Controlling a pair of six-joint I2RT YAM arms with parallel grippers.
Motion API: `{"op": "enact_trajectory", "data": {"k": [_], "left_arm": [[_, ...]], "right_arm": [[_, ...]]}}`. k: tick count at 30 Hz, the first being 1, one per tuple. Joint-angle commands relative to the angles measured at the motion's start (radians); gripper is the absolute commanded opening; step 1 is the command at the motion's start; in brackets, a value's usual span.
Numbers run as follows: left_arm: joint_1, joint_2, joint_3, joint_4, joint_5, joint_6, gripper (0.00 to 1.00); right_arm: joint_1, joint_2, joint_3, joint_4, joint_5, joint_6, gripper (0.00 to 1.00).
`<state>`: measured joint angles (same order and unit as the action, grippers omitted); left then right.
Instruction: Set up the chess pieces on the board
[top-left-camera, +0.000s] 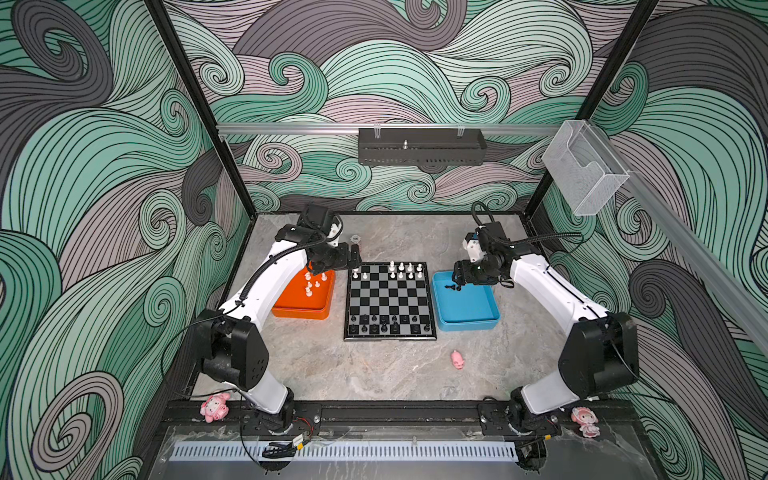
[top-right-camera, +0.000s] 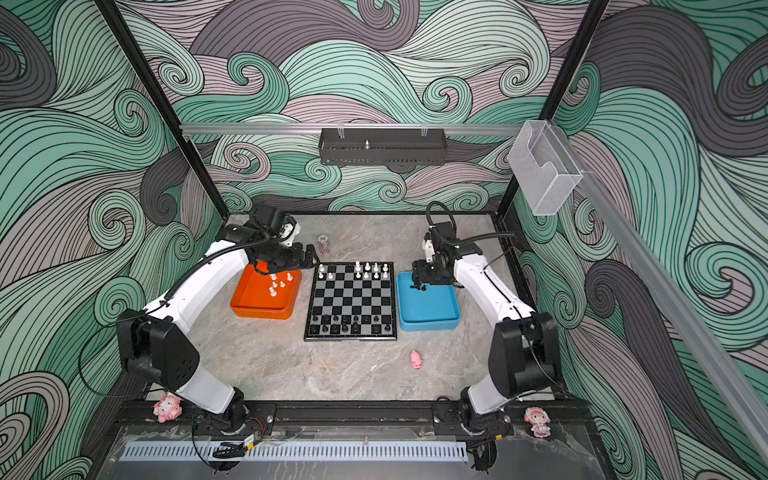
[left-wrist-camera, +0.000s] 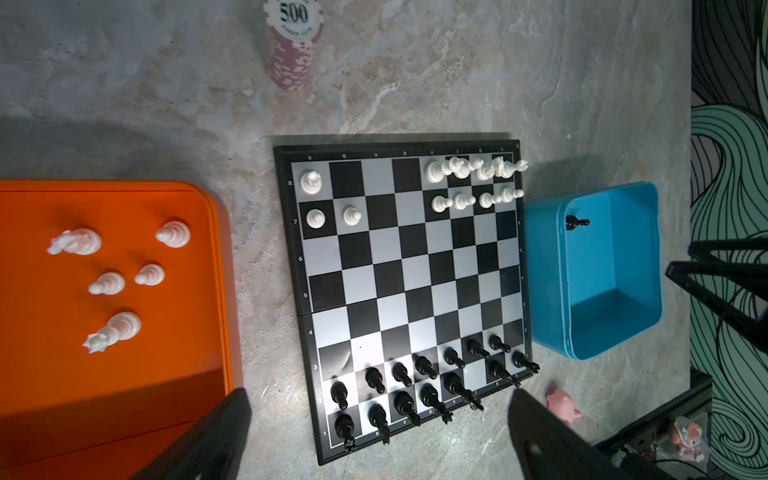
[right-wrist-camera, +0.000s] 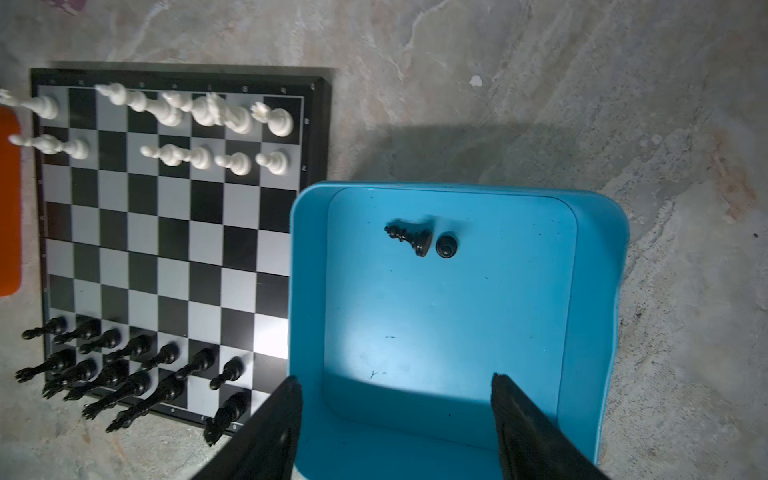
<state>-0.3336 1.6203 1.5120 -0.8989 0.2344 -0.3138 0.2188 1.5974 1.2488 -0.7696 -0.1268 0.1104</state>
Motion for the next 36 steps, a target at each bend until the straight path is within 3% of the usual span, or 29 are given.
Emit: {"op": "enact_trajectory", "data": {"k": [1, 6, 13, 27, 36], "left_arm": [[-0.055, 0.051, 0.064, -0.024, -0.022, 0.034, 0.99], [-0.126, 0.116, 0.131, -0.047, -0.014, 0.082, 0.99], [-0.204, 0.154, 0.145, -0.058, 0.027, 0.140, 0.99], [-0.206, 0.187, 0.146, -0.067, -0.003, 0.131, 0.99], [-0.207, 0.194, 0.157, -0.073, -0.008, 0.127, 0.99]], "right_arm": [[-0.009, 0.050, 0.004, -0.017, 0.038, -0.037, 0.70], [-0.016, 0.132, 0.040, 0.011, 0.075, -0.041, 0.65], [-0.033, 0.271, 0.114, 0.039, 0.103, -0.048, 0.49], [-0.044, 0.375, 0.162, 0.054, 0.096, -0.051, 0.27], [-0.043, 0.390, 0.159, 0.055, 0.075, -0.055, 0.26]]}}
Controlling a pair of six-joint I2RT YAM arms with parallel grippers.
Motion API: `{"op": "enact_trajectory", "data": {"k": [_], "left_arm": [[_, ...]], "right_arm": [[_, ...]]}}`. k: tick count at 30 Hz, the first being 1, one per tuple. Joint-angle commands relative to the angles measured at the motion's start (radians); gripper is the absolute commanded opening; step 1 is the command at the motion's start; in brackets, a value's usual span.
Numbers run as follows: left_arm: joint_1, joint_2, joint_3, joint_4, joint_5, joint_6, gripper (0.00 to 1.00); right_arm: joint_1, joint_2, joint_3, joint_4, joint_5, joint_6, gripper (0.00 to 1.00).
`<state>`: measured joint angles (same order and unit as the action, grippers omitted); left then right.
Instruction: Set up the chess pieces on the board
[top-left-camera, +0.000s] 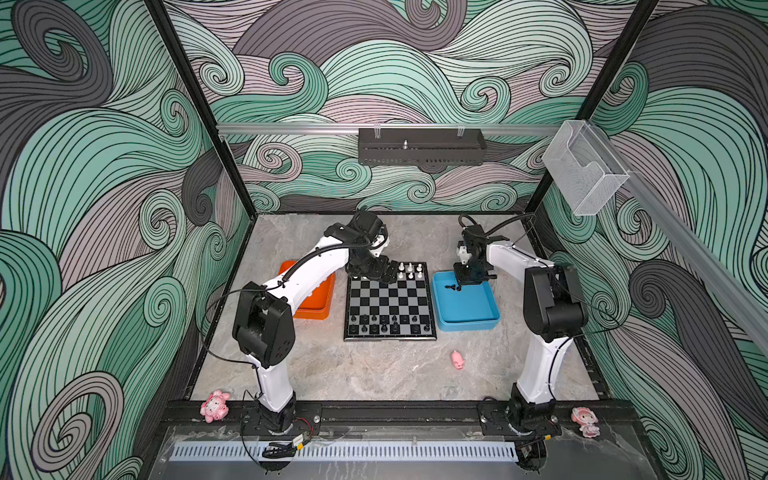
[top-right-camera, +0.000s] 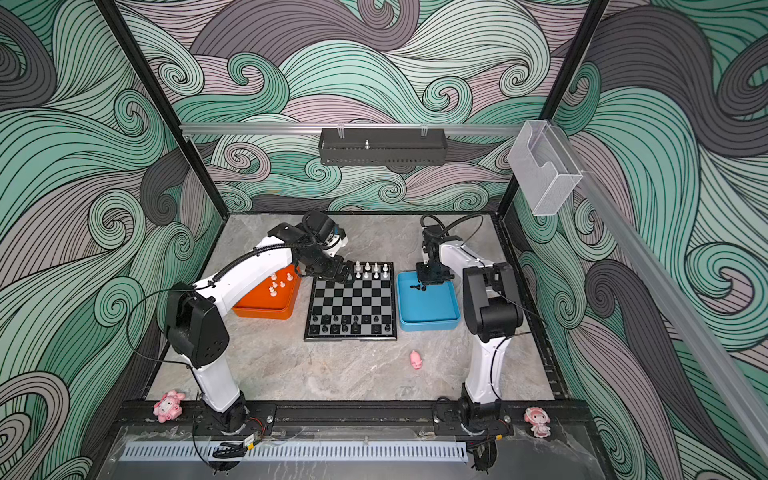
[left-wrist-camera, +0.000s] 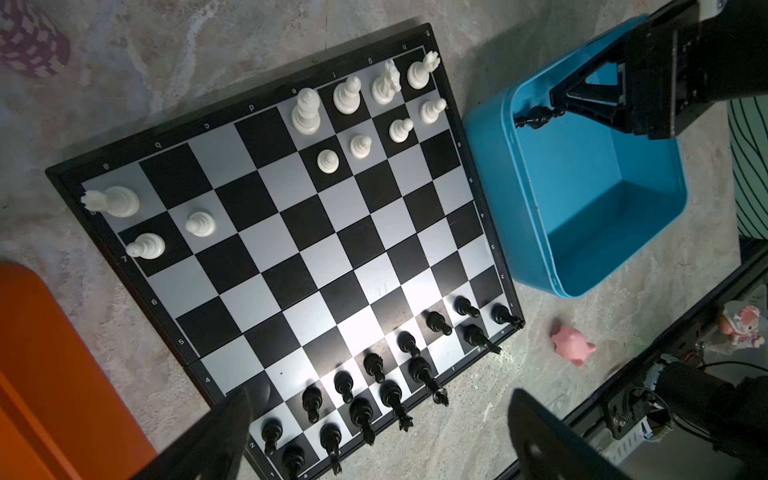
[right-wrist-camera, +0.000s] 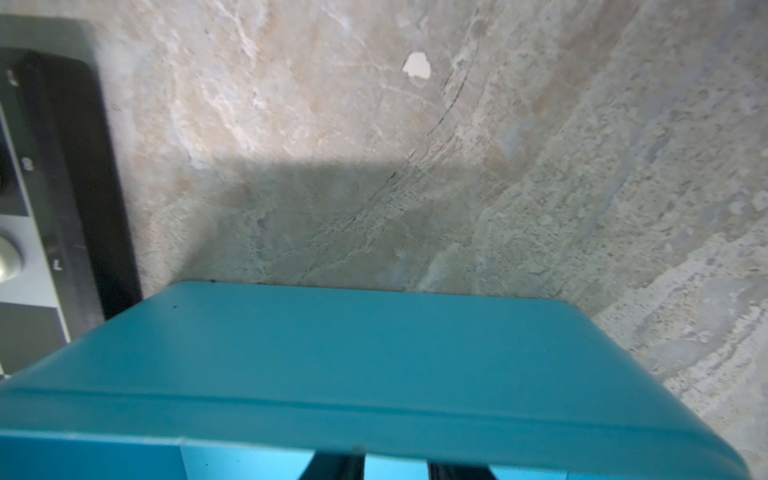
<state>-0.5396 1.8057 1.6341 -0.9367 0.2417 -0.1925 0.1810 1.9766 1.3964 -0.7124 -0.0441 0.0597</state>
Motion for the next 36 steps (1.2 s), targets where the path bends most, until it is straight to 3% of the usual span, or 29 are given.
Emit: {"op": "enact_trajectory", "data": {"k": [1, 14, 36], "left_arm": [[-0.001, 0.009, 0.035, -0.036, -0.016, 0.006, 0.98], [-0.001, 0.012, 0.041, -0.038, -0.016, 0.001, 0.99], [0.000, -0.003, 0.028, -0.040, -0.021, -0.004, 0.99]], "right_arm": [[-0.005, 0.013, 0.010, -0.001, -0.009, -0.004, 0.26], [-0.005, -0.011, -0.014, 0.016, -0.031, 0.002, 0.32], [-0.003, -0.021, -0.044, 0.029, -0.054, 0.001, 0.28]]}}
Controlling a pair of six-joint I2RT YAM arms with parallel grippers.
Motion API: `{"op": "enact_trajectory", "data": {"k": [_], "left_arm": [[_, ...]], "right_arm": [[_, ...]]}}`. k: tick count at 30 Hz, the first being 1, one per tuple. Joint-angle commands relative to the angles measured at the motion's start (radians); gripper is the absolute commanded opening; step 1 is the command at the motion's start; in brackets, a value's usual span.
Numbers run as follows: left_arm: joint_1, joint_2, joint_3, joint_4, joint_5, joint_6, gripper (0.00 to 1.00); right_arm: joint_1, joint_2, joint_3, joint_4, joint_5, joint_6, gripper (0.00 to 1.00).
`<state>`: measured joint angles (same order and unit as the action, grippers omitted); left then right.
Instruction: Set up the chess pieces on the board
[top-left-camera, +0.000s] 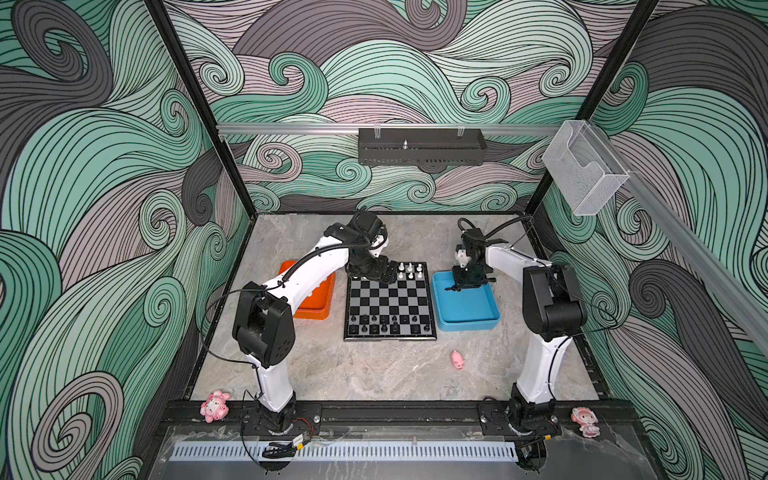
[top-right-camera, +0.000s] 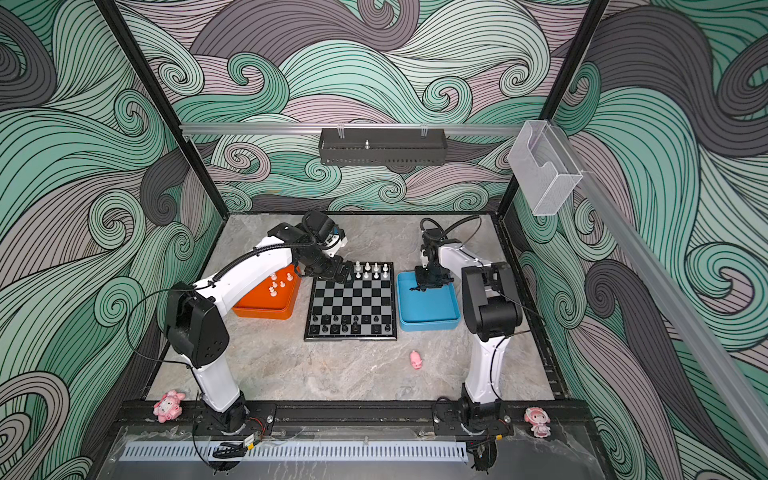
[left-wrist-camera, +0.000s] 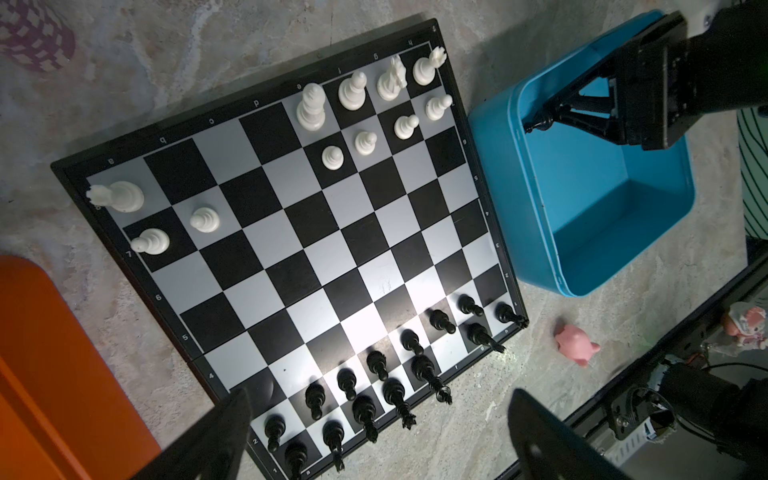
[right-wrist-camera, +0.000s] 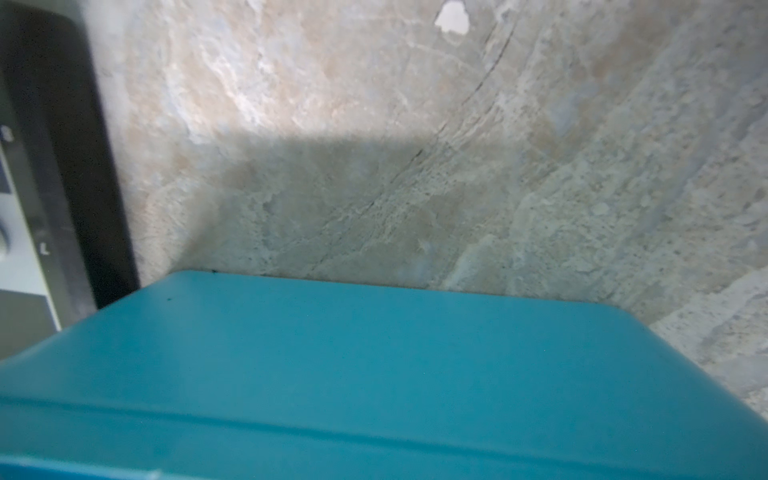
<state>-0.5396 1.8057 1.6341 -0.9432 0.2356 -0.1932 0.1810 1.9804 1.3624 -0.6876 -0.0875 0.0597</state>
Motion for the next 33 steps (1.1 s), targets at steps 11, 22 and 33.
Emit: {"op": "enact_trajectory", "data": {"k": [11, 22, 33], "left_arm": [[0.000, -0.008, 0.026, -0.033, -0.015, -0.007, 0.99], [0.003, -0.039, 0.016, -0.027, -0.015, -0.025, 0.99], [0.053, -0.087, -0.033, -0.020, -0.047, -0.060, 0.99]], "right_arm": [[0.005, -0.066, -0.015, -0.007, -0.012, -0.001, 0.16], [0.017, -0.171, -0.017, -0.059, 0.015, -0.009, 0.17], [0.053, -0.143, -0.008, -0.060, -0.013, -0.064, 0.27]]}}
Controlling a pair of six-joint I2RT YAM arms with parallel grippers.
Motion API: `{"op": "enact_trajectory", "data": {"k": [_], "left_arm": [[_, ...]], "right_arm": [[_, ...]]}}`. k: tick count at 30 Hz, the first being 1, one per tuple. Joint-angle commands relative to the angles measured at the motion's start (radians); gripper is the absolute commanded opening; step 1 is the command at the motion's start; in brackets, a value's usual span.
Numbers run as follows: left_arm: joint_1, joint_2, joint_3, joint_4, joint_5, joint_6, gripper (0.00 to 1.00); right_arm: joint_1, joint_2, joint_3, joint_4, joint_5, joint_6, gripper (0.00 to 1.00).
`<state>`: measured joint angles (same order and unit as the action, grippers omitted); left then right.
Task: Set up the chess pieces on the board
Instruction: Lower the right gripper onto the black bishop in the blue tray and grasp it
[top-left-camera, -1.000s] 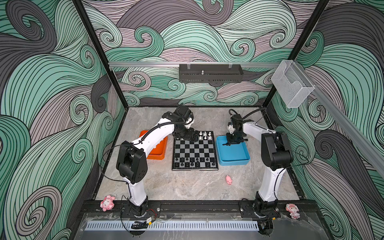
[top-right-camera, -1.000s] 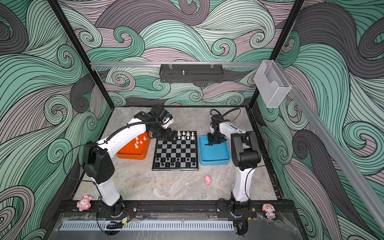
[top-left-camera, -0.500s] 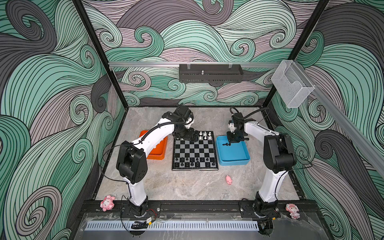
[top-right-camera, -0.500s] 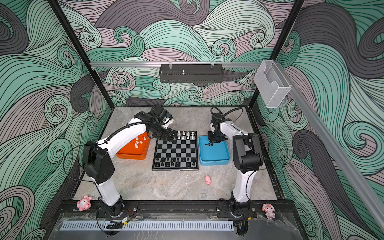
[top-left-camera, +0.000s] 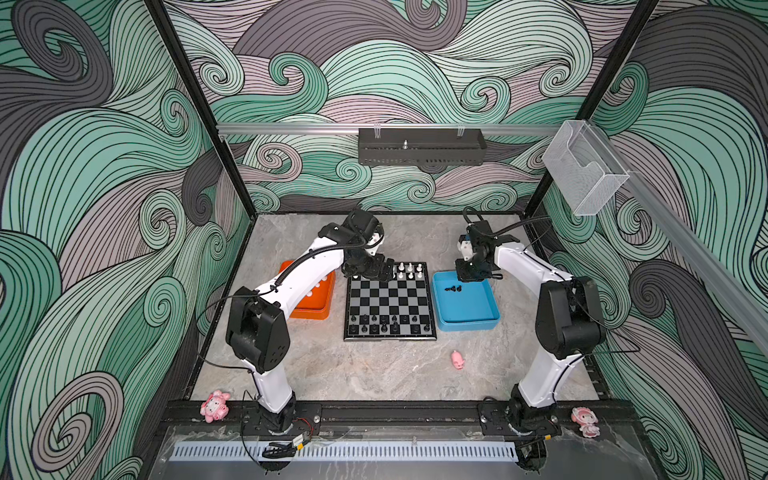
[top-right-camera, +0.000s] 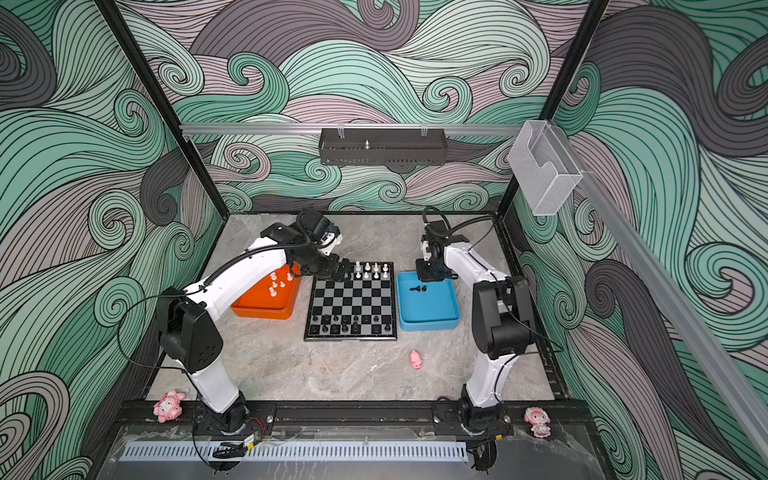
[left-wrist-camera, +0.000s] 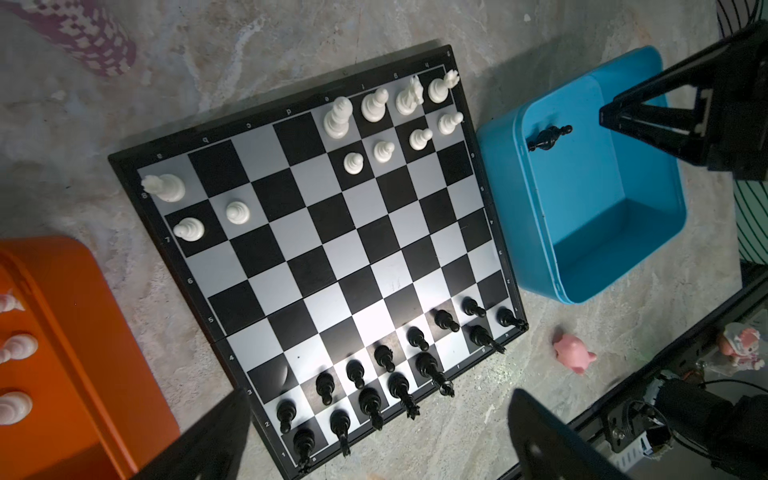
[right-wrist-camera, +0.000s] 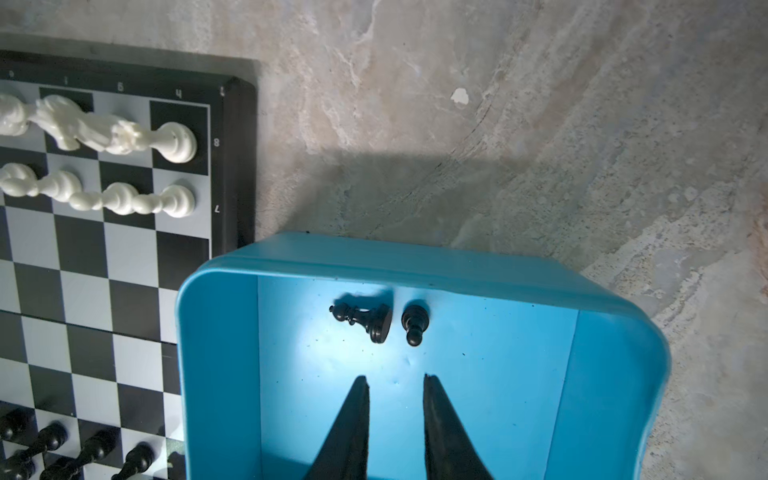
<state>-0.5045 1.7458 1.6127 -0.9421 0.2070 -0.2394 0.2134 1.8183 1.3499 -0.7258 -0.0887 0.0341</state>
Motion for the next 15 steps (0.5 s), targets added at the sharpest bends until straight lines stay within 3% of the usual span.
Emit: {"op": "enact_trajectory", "data": {"k": [1, 15], "left_arm": [[0.022, -0.025, -0.010, -0.023, -0.015, -0.014, 0.98], [0.049, -0.019, -0.020, -0.015, 0.003, 0.005, 0.99]], "right_arm": [[0.026, 0.025, 0.005, -0.022, -0.009, -0.046, 0.27], [0.068, 0.114, 0.039, 0.005, 0.046, -0.231, 0.47]]}}
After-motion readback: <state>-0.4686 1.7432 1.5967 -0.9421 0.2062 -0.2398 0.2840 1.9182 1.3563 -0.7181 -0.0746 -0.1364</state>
